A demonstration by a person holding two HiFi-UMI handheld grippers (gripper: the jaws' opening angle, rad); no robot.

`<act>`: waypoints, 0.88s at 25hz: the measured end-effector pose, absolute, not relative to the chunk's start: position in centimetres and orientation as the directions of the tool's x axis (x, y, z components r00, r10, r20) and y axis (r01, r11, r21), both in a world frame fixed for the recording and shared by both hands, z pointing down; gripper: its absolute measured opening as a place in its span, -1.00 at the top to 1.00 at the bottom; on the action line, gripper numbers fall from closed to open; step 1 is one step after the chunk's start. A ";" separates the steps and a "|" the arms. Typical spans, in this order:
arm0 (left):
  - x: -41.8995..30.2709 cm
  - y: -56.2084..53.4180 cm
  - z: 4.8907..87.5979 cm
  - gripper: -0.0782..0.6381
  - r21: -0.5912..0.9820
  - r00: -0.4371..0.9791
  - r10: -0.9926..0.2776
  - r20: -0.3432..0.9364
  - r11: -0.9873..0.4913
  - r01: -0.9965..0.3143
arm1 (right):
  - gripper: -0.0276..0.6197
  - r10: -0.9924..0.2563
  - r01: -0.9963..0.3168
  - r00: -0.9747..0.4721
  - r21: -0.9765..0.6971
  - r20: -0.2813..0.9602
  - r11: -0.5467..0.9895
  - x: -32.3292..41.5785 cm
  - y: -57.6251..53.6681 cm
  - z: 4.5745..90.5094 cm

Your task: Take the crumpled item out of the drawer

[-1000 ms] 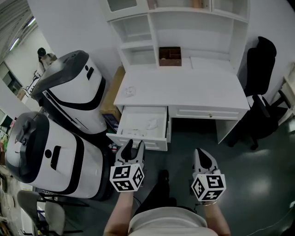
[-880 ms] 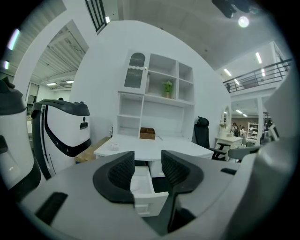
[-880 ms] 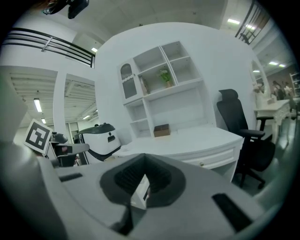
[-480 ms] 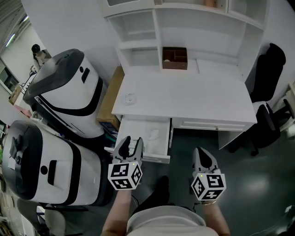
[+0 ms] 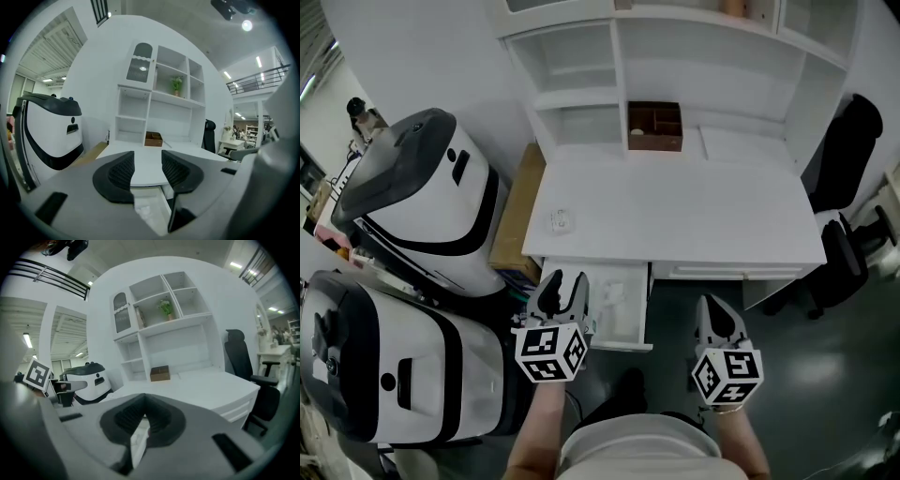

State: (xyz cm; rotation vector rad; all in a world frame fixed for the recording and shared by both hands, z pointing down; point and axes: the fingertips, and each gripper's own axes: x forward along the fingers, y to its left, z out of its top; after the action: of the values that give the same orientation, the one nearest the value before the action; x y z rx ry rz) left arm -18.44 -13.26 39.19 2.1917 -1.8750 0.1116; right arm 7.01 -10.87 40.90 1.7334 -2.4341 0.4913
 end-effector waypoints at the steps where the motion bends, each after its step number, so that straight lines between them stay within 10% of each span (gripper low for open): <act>1: -18.6 -13.7 39.2 0.33 0.144 0.172 -0.960 0.221 -0.142 -0.979 | 0.91 -0.900 -0.937 -0.337 -0.194 0.276 0.291 6.8 -11.2 40.8; 22: -19.2 -17.4 40.2 0.33 0.144 0.209 -0.947 0.242 -0.178 -0.973 | 0.91 -0.912 -0.943 -0.315 -0.195 0.263 0.270 6.0 -15.0 39.9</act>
State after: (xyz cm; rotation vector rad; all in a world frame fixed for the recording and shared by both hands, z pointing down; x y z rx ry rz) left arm -19.22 -17.36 40.17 2.2207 -1.8179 0.1411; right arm 5.97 -15.01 39.88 1.7768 -2.4235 0.4827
